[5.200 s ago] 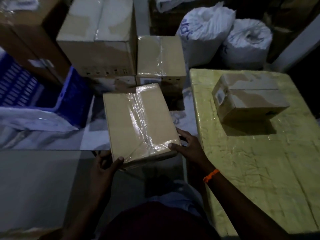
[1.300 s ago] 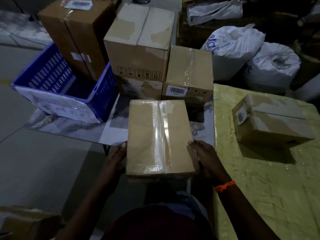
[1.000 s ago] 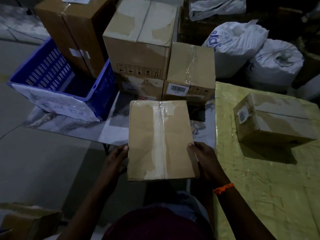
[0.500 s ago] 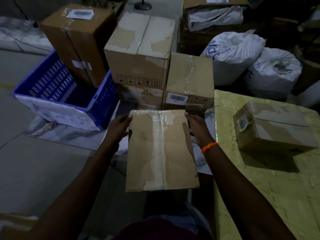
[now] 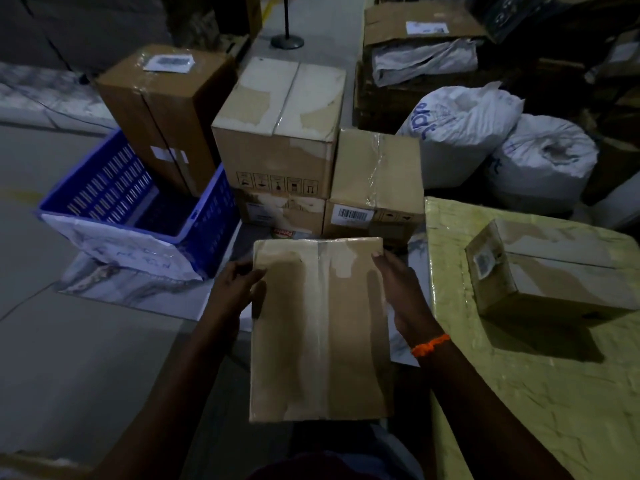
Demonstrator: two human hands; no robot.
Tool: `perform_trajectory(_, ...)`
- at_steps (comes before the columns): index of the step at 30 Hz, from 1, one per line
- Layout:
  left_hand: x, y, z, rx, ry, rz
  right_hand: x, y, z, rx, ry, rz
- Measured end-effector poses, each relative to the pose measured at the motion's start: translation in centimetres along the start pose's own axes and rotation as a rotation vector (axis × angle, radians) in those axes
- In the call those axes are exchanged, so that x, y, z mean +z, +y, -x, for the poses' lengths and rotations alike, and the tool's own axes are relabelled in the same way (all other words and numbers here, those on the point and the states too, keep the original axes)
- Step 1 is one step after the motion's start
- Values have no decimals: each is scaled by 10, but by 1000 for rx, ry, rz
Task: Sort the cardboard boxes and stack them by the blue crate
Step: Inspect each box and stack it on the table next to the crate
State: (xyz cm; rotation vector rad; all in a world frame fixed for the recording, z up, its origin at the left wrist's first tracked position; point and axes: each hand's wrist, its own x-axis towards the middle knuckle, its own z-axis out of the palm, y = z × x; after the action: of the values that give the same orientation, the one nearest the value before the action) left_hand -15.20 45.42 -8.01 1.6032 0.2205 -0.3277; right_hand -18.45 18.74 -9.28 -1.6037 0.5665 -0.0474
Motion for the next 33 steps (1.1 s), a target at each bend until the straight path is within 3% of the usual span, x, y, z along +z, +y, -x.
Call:
perform_trajectory(6,7,28,25,51,113,158,-23,-24,42,-200,92,-88)
perform_trajectory(11,35,48,41,167,87,197,-57,-35,66,-300,256,-197)
perform_trajectory(17,73,24,52,197,-19,46,-91,-4,71,-270,399,-144)
perform_trajectory(22,89,4,59,510,-16,-193,-107,31,73,-258,438,-136)
perform_trajectory(26,91,5,48,843,-19,-623,-106,30,68,-285,424,-106)
perform_trajectory(30,107,20,42,1041,-166,-1100,-101,26,63,-304,417,-69)
perform_trajectory(33,110,25,40,1093,-282,-1220,-92,21,65,-289,388,-85)
